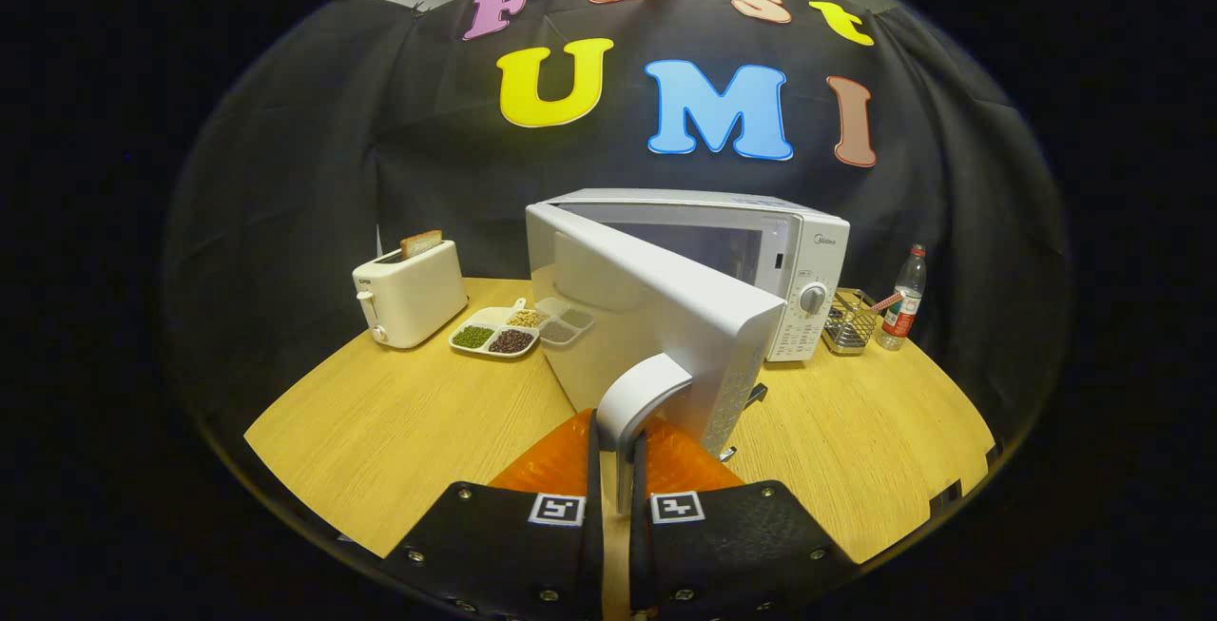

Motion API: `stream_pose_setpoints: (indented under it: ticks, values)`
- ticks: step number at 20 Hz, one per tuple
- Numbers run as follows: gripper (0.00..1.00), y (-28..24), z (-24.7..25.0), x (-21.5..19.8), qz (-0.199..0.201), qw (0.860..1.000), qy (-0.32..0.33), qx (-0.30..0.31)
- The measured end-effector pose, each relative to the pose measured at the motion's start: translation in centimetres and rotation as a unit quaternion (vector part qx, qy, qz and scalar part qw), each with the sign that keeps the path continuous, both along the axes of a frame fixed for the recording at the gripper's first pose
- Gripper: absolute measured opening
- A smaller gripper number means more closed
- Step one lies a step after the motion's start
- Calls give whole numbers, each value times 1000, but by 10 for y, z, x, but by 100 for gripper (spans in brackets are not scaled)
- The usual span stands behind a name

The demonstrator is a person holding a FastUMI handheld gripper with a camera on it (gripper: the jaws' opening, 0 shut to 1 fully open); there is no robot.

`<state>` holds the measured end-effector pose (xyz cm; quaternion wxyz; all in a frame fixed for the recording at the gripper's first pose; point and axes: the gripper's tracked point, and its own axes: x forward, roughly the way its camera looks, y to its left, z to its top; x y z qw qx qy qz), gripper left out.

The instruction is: Open the microwave, put the food inside, and close the microwave door.

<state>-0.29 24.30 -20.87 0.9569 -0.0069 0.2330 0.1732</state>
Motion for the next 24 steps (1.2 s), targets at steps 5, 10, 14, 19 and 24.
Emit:
stream_pose_setpoints:
  ticks: [5, 10, 14, 19, 24]
  values:
    - [15, 34, -6, -26, 16, 1000, 22, 4]
    - [15, 63, -14, -49, 47, 998, 34, -5]
    - [16, 74, -14, -55, 47, 998, 31, -14]
    - [16, 106, -6, -79, 86, 995, 41, 15]
    - [17, 142, 15, -101, 170, 983, 41, 62]
